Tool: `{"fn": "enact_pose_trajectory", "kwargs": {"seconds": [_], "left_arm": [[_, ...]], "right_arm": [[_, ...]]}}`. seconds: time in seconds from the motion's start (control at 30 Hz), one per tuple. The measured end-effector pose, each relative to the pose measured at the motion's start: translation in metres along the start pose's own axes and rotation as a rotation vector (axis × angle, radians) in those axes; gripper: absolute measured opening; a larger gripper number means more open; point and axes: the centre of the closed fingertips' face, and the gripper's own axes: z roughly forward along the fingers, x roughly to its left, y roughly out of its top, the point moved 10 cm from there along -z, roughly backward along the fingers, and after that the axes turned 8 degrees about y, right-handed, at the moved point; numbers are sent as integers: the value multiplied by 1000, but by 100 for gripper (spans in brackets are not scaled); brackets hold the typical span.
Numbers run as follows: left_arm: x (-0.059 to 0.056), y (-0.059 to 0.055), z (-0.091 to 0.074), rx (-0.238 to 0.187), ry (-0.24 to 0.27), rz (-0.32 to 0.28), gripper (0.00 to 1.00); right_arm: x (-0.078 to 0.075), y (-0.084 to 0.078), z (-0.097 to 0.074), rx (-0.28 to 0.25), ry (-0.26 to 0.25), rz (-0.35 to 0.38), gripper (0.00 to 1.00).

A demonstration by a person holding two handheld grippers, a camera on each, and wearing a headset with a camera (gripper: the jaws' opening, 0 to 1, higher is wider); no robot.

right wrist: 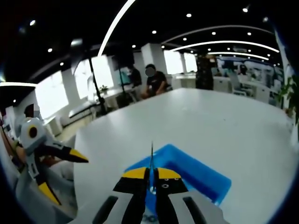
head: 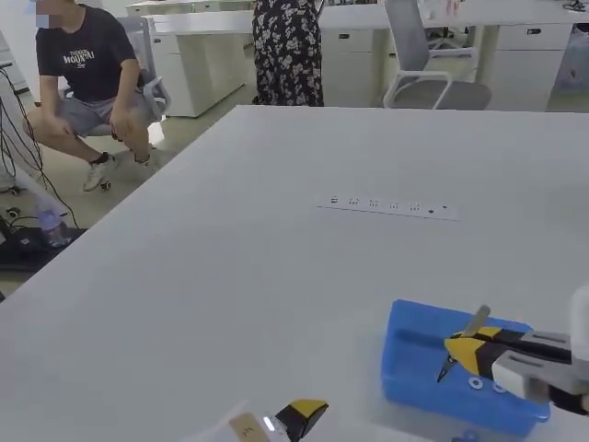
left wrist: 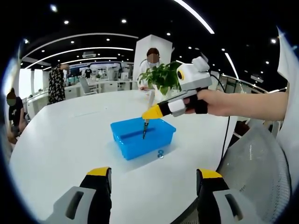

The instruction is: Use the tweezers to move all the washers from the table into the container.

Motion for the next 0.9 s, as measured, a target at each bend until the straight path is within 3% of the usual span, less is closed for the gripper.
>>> {"fn": "enact_pose_trajectory", "kwargs": {"seconds": [0.37, 0.9], "left_arm": [[-1, 0, 0, 8, -2, 7, 74], [0, -2, 0, 16, -1, 12, 74]], "right_arm": [[-12, -10, 6, 29, -20, -6, 3], [-16, -28, 8, 65, -31, 0, 3]]}}
